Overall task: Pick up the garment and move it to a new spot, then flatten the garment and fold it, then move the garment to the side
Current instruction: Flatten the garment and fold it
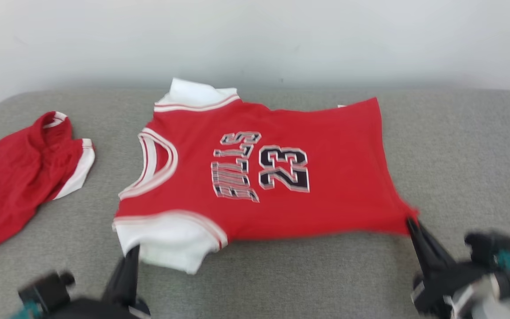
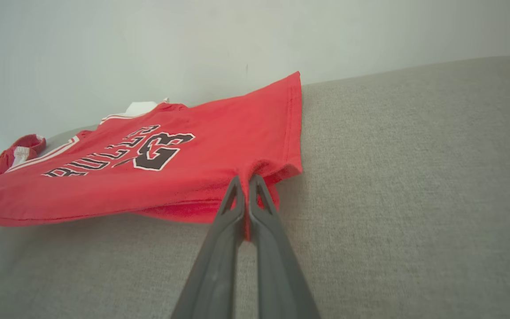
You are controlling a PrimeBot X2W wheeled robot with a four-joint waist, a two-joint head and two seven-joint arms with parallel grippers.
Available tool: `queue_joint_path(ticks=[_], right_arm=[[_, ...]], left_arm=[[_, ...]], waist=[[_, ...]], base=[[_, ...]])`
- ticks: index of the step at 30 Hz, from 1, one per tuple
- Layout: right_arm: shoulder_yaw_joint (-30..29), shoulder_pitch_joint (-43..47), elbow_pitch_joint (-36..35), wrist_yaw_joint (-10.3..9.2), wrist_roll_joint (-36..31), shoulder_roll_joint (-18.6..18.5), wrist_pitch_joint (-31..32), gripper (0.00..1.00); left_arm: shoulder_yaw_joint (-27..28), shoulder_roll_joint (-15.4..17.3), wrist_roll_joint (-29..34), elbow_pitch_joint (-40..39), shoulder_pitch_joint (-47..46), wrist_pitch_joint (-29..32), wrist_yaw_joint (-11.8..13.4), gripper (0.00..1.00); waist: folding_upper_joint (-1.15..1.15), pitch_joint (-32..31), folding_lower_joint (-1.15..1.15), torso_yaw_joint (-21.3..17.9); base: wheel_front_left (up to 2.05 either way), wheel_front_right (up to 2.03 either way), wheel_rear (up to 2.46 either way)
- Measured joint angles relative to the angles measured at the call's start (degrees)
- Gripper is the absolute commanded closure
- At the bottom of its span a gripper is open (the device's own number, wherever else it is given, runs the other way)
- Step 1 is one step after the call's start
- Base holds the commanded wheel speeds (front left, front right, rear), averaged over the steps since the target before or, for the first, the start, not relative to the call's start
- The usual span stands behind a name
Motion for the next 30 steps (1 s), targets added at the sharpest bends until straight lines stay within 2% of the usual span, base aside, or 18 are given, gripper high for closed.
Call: queue_joint_path(ticks=[8,14,19,24,30], right_arm=[[-6.6,16.7,-6.4,0.0,-5.2,1.9,3.5,1.0],[-10.6,23.7,-10.4,0.0,-7.9,3.2,7.5,1.0],[-12.7,24.9,-13.3,0.0,-9.1,4.8,9.7,1.0],[-14.1,24.4,-15.1,0.0,-9.1,5.8,11.0,1.0],[-14.6,17.8,-13.9,0.0,-9.2,5.6,13.8,1.0]], left_arm=[[0.3,-5.3,4.3,2.7,12.2,-0.3,1.0,1.0],[-0.4,-7.3,6.0,5.4,16.4,-0.3,0.8,1.0],[0.0,-8.3,6.8,7.6,16.4,-0.3,-0.4,1.0],[2.9,-8.9,7.7,6.8,14.7,-0.3,-2.1,1.0],[3.1,-7.1,9.4,6.5,7.5,2.0,-3.1,1.0]], waist=[[0.0,-2.9,0.0,2.3],[0.0,-4.2,0.0,3.4],[0.0,-3.6,0.01,3.1],[0.0,-3.5,0.01,2.8],[0.01,-2.7,0.02,2.2]], base=[[0.0,0.0,0.0],[0.0,0.0,0.0],[0.0,0.0,0.0],[0.0,0.0,0.0],[0.0,0.0,0.0]])
